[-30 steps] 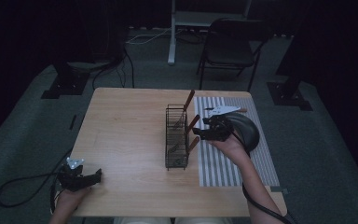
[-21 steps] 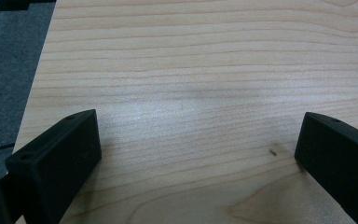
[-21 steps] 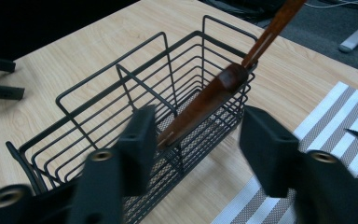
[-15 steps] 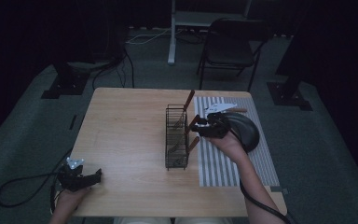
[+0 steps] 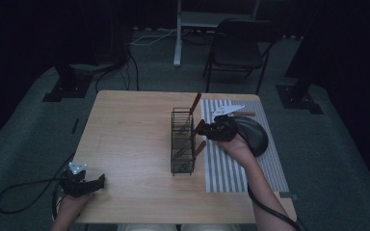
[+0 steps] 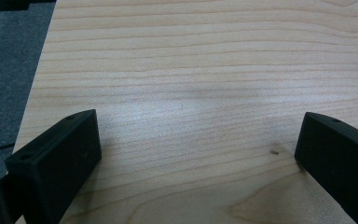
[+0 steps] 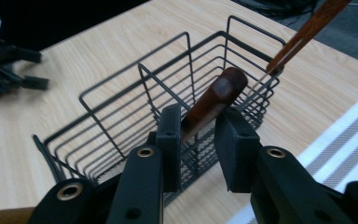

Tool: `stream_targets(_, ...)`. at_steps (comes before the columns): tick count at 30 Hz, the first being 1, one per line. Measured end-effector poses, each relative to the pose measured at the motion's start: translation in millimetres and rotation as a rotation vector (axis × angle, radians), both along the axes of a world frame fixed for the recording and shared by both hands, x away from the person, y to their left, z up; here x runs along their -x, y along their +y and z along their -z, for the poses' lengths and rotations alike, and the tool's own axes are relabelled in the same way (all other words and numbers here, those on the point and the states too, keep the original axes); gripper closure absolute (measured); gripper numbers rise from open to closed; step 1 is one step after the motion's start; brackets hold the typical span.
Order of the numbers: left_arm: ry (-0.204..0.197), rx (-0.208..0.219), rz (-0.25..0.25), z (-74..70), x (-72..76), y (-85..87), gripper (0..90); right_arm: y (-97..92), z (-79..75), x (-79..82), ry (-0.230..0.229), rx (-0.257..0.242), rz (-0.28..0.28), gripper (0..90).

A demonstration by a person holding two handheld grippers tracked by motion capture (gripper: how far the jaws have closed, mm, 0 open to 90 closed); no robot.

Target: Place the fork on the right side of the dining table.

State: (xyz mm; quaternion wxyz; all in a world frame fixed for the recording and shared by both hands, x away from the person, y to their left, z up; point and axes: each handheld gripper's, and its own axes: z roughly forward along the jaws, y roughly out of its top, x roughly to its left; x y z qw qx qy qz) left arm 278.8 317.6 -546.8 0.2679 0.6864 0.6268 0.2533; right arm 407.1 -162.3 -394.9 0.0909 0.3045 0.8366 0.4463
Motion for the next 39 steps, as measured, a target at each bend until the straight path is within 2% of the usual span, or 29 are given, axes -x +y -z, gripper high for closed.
stream_targets(2,0.0,0.0,0.0,0.0,0.0,0.0,0.7,-0.3,0.0,-1.6,0.015,-0.02,-0.002,70.0)
stream_targets(3,0.0,0.0,0.0,0.0,0.0,0.0,0.7,0.0,0.2,-2.4,0.02,-0.028,-0.003,72.5)
stream_targets(5,0.0,0.0,0.0,0.0,0.0,0.0,0.7,1.3,0.2,-3.2,0.014,-0.021,-0.002,72.4)
stream_targets(11,0.0,0.0,0.0,0.0,0.0,0.0,0.7,2.4,-1.7,-6.0,0.033,-0.049,-0.013,72.5)
stream_targets(12,0.0,0.0,0.0,0.0,0.0,0.0,0.7,2.7,-2.6,-7.2,0.038,-0.061,-0.014,69.6)
stream_targets(13,0.001,0.0,0.0,-0.1,0.0,0.0,0.7,2.7,-2.8,-8.0,0.046,-0.075,-0.018,70.3)
stream_targets(17,0.0,0.0,0.0,0.0,0.0,0.0,0.7,4.4,-3.3,-8.7,0.044,-0.064,-0.012,73.4)
stream_targets(19,0.0,0.0,0.0,0.0,0.0,0.0,0.7,5.2,-5.0,-8.3,0.061,-0.072,-0.038,78.4)
stream_targets(22,0.0,0.0,0.0,0.0,0.0,0.0,0.6,6.1,-6.6,-7.4,0.072,-0.08,-0.056,79.9)
stream_targets(31,0.0,0.0,0.0,0.0,0.0,0.0,0.7,9.7,-8.6,-4.9,0.074,-0.085,-0.083,80.8)
stream_targets(39,0.0,0.0,-0.001,-0.1,0.0,0.0,0.7,7.4,-17.1,1.2,0.039,-0.076,-0.066,81.0)
